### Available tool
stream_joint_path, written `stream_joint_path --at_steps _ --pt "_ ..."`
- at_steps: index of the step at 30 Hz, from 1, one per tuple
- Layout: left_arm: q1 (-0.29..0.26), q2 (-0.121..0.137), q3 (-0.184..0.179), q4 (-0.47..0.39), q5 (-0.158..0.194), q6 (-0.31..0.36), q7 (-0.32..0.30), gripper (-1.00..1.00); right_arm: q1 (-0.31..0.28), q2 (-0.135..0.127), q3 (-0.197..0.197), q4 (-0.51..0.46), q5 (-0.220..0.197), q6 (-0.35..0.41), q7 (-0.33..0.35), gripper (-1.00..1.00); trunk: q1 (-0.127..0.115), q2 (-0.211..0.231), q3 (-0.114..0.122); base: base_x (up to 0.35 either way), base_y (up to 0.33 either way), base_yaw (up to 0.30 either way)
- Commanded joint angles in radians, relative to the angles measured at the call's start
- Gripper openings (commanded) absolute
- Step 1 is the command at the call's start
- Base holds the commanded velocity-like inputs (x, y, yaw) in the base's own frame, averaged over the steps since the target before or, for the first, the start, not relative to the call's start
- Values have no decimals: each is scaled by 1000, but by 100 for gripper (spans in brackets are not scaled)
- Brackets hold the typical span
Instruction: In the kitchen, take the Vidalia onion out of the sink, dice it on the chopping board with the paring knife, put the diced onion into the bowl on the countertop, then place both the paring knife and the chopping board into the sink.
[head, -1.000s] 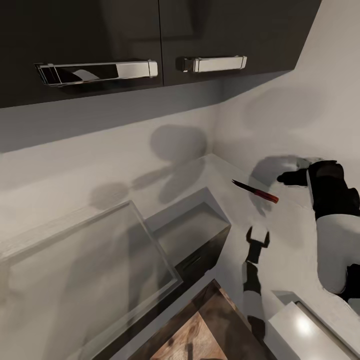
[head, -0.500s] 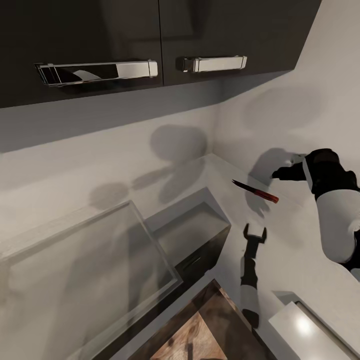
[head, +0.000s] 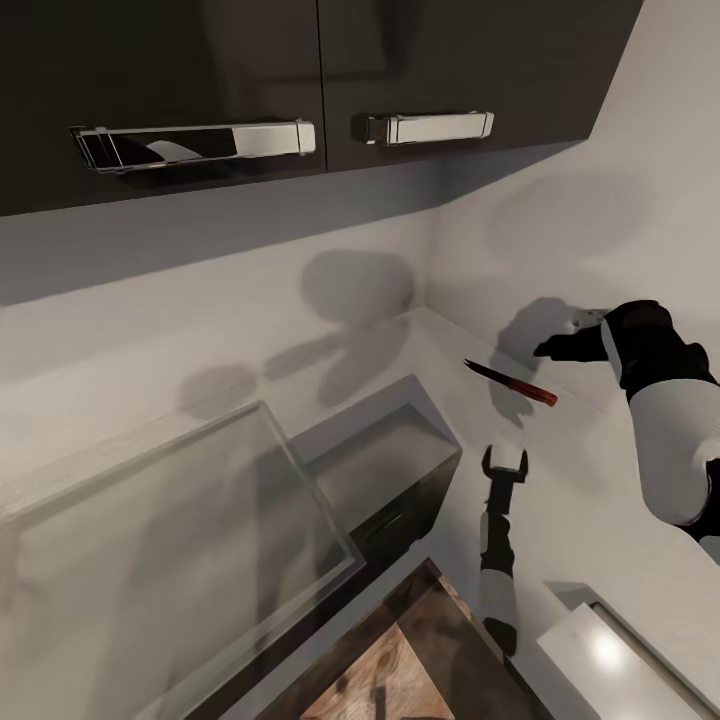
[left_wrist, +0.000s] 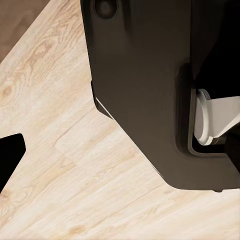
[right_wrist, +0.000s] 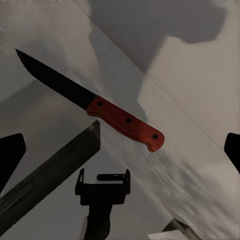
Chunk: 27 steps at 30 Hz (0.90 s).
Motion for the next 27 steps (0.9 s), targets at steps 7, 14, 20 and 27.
stream_joint_path --at_steps 7,14,20,27 --pt "0 0 -3 -3 1 6 6 100 -1 -1 0 -12 12 -39 116 100 1 -2 -2 0 0 0" --pt "0 0 -3 -3 2 6 6 100 -1 -2 2 -3 14 -56 160 100 1 -2 -2 0 0 0" --pt "0 0 -3 -3 2 6 6 100 -1 -4 1 -2 16 -69 162 100 1 -2 -2 0 0 0" --pt "0 0 -3 -3 2 6 6 100 1 -9 1 -1 17 -70 162 100 1 -2 -2 0 0 0"
